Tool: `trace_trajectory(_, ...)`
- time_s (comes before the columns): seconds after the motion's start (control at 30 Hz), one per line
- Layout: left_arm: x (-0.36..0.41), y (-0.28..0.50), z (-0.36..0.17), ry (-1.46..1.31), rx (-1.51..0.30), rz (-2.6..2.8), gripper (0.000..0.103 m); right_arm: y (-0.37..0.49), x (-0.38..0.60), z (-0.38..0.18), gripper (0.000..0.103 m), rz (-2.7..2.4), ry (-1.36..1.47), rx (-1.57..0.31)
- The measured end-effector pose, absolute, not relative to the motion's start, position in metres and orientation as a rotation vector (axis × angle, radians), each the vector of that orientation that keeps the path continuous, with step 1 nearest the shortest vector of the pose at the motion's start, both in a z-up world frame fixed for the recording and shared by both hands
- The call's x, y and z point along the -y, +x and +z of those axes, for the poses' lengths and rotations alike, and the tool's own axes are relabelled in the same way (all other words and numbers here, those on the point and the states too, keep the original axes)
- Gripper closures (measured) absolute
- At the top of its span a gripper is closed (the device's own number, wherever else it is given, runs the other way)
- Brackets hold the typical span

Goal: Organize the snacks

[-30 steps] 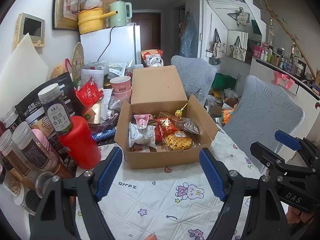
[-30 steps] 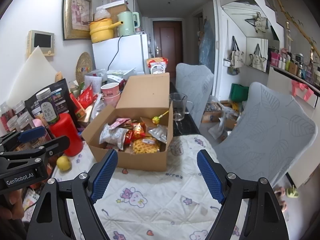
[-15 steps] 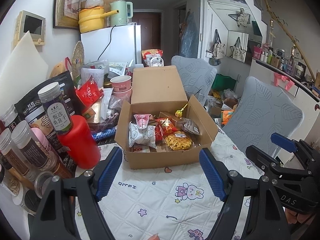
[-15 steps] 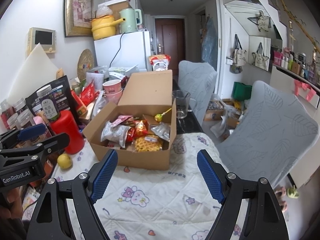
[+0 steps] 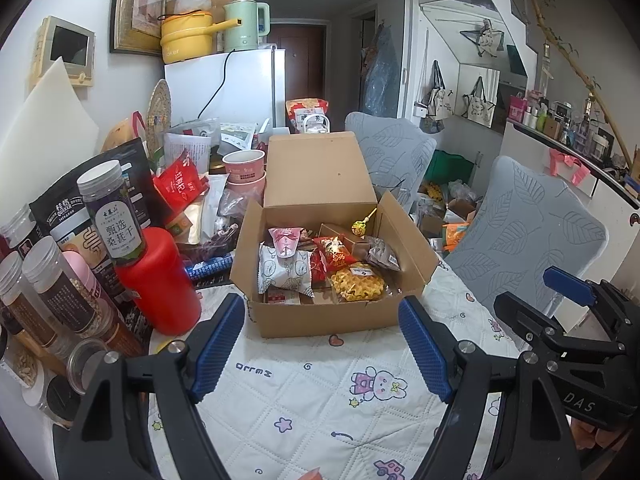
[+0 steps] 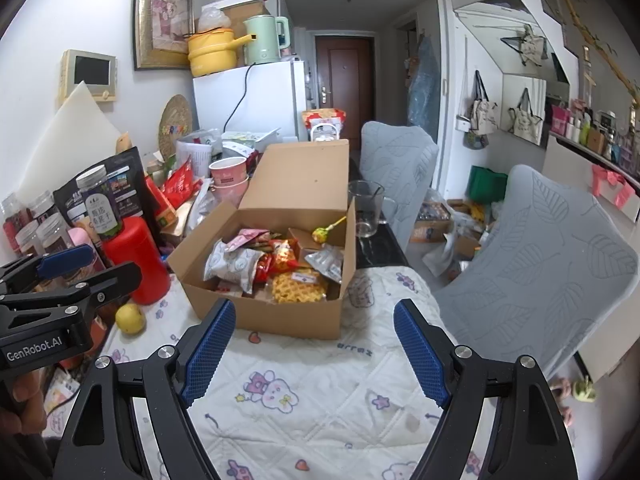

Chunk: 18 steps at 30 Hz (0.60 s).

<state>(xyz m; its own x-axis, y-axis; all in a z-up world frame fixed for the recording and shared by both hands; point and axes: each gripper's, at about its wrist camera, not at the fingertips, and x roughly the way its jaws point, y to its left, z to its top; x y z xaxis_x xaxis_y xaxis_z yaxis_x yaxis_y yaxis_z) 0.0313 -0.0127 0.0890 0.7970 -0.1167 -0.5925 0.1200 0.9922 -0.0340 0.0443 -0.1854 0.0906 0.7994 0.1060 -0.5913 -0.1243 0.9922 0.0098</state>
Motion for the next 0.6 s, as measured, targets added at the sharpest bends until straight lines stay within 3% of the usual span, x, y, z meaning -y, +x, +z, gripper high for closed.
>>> trace_trajectory(0.6,0.0104,0.0295,0.0911,0.002,-0.624,-0.151,0.024,0.0443,0.1893,0.0917,0.021,0.113,-0.039,-0.621)
